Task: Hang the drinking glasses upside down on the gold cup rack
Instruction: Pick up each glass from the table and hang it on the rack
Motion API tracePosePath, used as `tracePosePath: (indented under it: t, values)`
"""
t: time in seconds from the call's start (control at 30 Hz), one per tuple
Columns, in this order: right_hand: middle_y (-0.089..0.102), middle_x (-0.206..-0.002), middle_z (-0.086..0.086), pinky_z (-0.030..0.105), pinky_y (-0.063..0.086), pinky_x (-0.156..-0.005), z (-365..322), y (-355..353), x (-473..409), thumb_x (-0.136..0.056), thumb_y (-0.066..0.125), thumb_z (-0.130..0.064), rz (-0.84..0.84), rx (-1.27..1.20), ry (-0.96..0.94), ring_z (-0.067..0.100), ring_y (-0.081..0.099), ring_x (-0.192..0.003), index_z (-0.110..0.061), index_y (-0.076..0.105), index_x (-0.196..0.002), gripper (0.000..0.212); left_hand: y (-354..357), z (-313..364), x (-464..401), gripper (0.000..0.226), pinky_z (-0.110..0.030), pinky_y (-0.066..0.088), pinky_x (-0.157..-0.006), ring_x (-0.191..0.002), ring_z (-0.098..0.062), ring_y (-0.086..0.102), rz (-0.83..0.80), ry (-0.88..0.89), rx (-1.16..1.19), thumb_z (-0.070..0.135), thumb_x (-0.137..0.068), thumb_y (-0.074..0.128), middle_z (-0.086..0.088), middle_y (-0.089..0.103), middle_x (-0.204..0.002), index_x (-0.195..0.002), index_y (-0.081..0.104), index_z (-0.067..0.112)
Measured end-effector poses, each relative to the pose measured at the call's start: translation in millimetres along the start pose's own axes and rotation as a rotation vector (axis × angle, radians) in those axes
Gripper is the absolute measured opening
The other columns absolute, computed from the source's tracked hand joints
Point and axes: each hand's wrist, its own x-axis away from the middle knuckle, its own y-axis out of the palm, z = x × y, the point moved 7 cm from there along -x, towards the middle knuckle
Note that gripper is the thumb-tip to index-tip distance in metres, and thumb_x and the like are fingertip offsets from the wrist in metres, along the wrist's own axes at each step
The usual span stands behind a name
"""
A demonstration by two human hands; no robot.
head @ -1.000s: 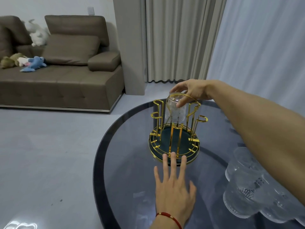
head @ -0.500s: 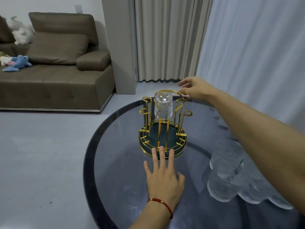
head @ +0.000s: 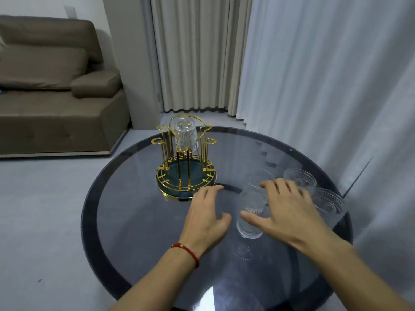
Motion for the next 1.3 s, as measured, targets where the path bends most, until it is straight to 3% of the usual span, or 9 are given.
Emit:
tracePosePath:
  t: [0.27,0.4,0.53,0.7,0.87,0.93,1.07,1.2,1.3]
  values:
    - [0.058,-0.132,0.002,0.057,0.013,-0.123,-14.6,3.4,1.0,-0.075,0.056,-0.074,0.107,0.027,-0.076,0.026,0.046,-0.134,-0.019,0.043,-0.143,0.089,14.2,26.1,8.3,0.047,-0.037,0.055,-0.094,-0.109,-0.005,0.059,-0.124,-0.215,0.503,0.04,-0.078,0.065,0.009,0.062,-0.12,-0.124,0.057,0.033]
    - [0.061,-0.124,0.002,0.059,0.029,-0.118,-33.2,-12.3,10.6,-0.052,0.075,-0.049,0.328,-0.186,-0.271,0.029,0.057,-0.121,-0.013,0.053,-0.138,0.095,10.8,37.7,8.2,0.057,-0.038,0.054,-0.096,-0.113,-0.003,0.062,-0.091,-0.185,0.594,0.05,-0.074,0.075,0.012,0.064,-0.123,-0.126,0.053,0.041]
    - [0.055,-0.126,-0.007,0.037,0.044,-0.104,-43.7,-21.9,13.8,-0.06,0.08,-0.035,0.368,-0.615,-0.439,0.015,0.054,-0.117,-0.021,0.05,-0.138,0.084,-9.1,37.9,5.7,0.047,-0.027,0.054,-0.087,-0.106,-0.006,0.065,-0.053,-0.093,0.532,0.041,-0.072,0.078,0.014,0.069,-0.112,-0.116,0.06,0.044]
    - [0.049,-0.142,-0.015,0.017,0.038,-0.107,-48.1,-4.2,0.2,-0.086,0.064,-0.065,0.24,-0.868,-0.304,-0.001,0.047,-0.131,-0.039,0.037,-0.146,0.071,-30.0,5.7,-2.2,0.041,-0.041,0.056,-0.064,-0.089,-0.028,0.069,0.104,-0.326,0.958,0.029,-0.076,0.066,-0.019,0.069,-0.104,-0.111,0.064,0.009]
    - [0.061,-0.138,-0.004,0.049,0.046,-0.109,-49.8,21.7,-16.1,-0.084,0.045,-0.082,0.01,-1.149,-0.057,0.016,0.059,-0.128,-0.049,0.038,-0.143,0.068,-24.7,-10.1,-7.5,0.053,-0.042,0.057,-0.063,-0.091,-0.031,0.066,0.038,-0.401,1.187,0.038,-0.088,0.059,-0.023,0.066,-0.108,-0.123,0.059,-0.002]
    - [0.065,-0.133,-0.005,0.048,0.048,-0.107,-48.7,17.3,-20.5,-0.087,0.057,-0.071,0.065,-1.189,-0.026,0.016,0.061,-0.123,-0.044,0.046,-0.14,0.06,-24.5,-21.2,-11.2,0.046,-0.044,0.059,-0.07,-0.095,-0.028,0.068,0.045,-0.404,1.055,0.046,-0.09,0.055,-0.018,0.068,-0.113,-0.116,0.067,0.01]
    - [0.058,-0.14,-0.008,0.049,0.048,-0.107,-29.4,-7.1,-28.3,-0.089,0.066,-0.06,0.28,-1.1,0.071,0.015,0.055,-0.127,-0.039,0.048,-0.142,0.06,-46.4,-55.6,-20.2,0.026,-0.047,0.048,-0.1,-0.124,-0.027,0.051,0.182,-0.319,0.201,0.039,-0.101,0.045,-0.006,0.06,-0.127,-0.116,0.063,0.028]
    - [0.063,-0.128,-0.011,0.042,0.051,-0.102,-20.9,-56.1,-53.0,-0.087,0.072,-0.057,0.456,-1.117,0.038,0.011,0.06,-0.119,-0.041,0.052,-0.139,0.058,-14.8,-93.4,-19.6,0.088,-0.055,0.027,-0.118,-0.154,-0.026,-0.006,-0.155,-0.339,-0.391,0.042,-0.087,0.063,-0.003,-0.008,-0.168,-0.158,0.011,0.031]
    - [0.063,-0.123,-0.009,0.037,0.056,-0.094,-39.2,-103.0,-90.8,-0.082,0.073,-0.062,0.484,-1.165,-0.03,0.013,0.064,-0.113,-0.041,0.052,-0.139,0.064,-7.5,-101.4,-18.8,0.091,-0.057,0.009,-0.122,-0.153,-0.024,-0.016,-0.157,-0.302,-0.462,0.048,-0.09,0.055,-0.002,-0.014,-0.168,-0.159,-0.002,0.03]
